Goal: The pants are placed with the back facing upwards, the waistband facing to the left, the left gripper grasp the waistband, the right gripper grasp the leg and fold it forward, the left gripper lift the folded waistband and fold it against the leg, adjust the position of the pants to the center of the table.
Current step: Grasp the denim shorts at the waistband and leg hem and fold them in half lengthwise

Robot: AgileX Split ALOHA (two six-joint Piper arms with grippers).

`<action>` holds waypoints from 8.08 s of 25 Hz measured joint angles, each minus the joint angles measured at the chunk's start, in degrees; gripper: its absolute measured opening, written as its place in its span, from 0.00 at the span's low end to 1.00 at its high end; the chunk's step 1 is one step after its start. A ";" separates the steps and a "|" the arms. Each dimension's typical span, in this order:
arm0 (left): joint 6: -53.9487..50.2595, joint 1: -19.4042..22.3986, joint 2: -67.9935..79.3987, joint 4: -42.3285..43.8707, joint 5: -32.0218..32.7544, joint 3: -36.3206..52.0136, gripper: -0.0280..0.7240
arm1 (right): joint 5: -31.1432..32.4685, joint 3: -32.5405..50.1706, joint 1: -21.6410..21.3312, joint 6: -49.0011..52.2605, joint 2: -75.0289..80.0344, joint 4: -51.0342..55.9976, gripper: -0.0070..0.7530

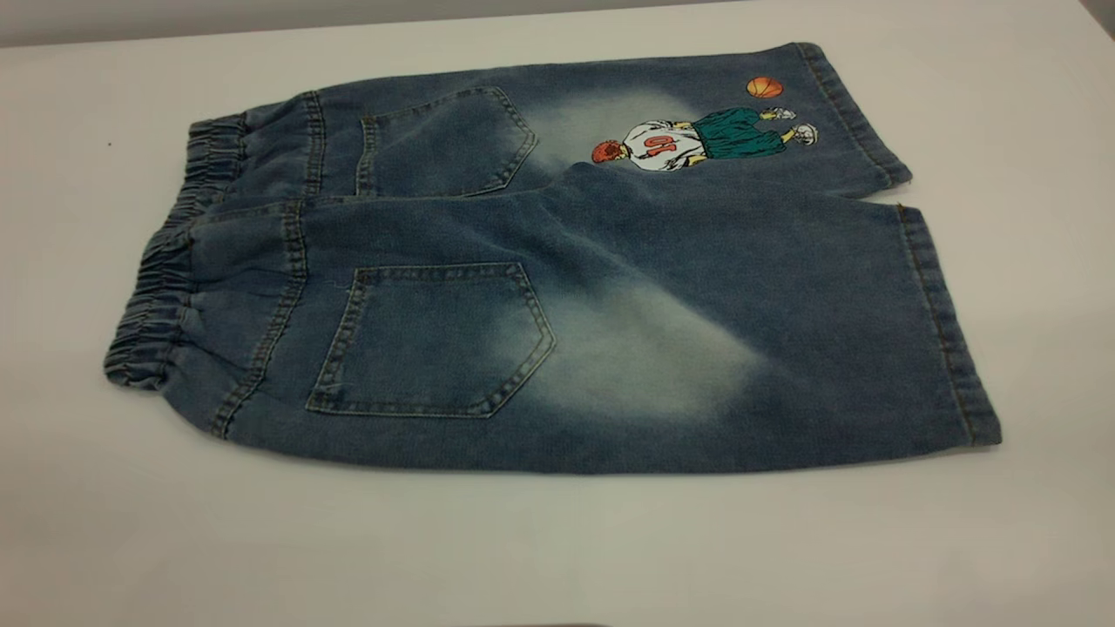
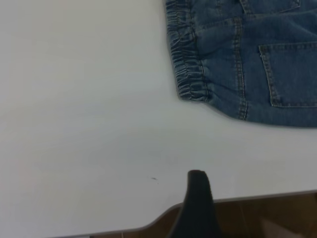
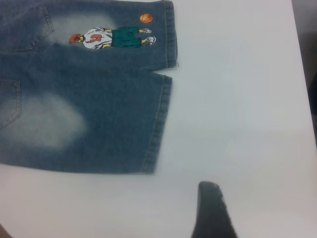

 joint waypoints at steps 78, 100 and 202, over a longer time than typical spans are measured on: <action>-17.69 0.00 75.55 8.57 -17.58 -28.27 0.76 | -8.56 -23.75 0.00 -7.43 49.85 16.48 0.79; -9.69 0.00 106.60 2.17 -27.30 -29.38 0.76 | -10.07 -23.75 0.00 -10.52 53.12 18.93 0.79; 0.40 -0.58 113.05 -6.52 -29.59 -32.89 0.14 | -44.87 -14.82 20.34 -10.46 114.30 4.07 0.79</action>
